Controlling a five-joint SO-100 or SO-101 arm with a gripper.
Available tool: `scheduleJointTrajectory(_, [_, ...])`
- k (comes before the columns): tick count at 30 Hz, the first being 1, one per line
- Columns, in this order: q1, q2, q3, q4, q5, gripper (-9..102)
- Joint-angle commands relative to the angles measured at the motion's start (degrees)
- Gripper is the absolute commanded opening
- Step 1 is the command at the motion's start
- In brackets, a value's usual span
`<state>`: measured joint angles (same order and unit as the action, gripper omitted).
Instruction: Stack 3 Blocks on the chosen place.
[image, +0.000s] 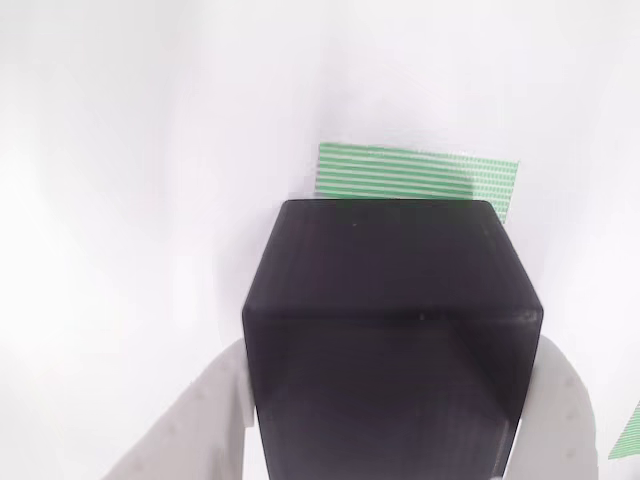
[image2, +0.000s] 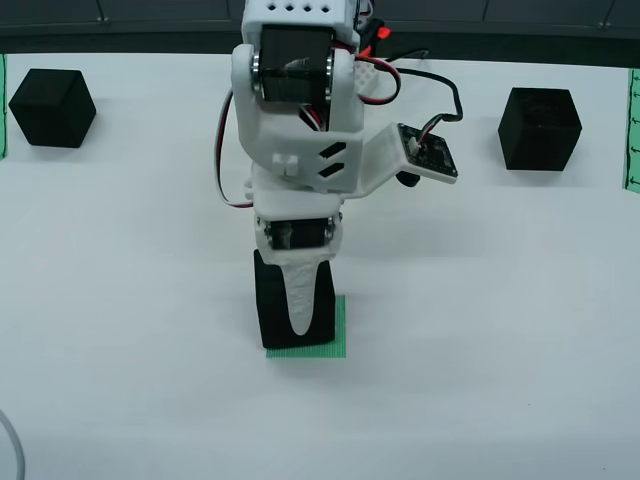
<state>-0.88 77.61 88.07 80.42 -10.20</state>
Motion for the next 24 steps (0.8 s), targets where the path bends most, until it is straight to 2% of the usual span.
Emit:
scheduleJointTrajectory(1, [-0.8, -0.8, -3.2, -0.8, 0.4, 20])
scheduleJointTrajectory(13, [-2.4, -2.6, -4.5, -0.2, 0.4, 21])
scheduleJointTrajectory(21, [-3.4, -2.0, -2.4, 0.1, -0.4, 38])
scheduleJointTrajectory(24, [-3.7, -1.8, -1.5, 0.3, -0.6, 38])
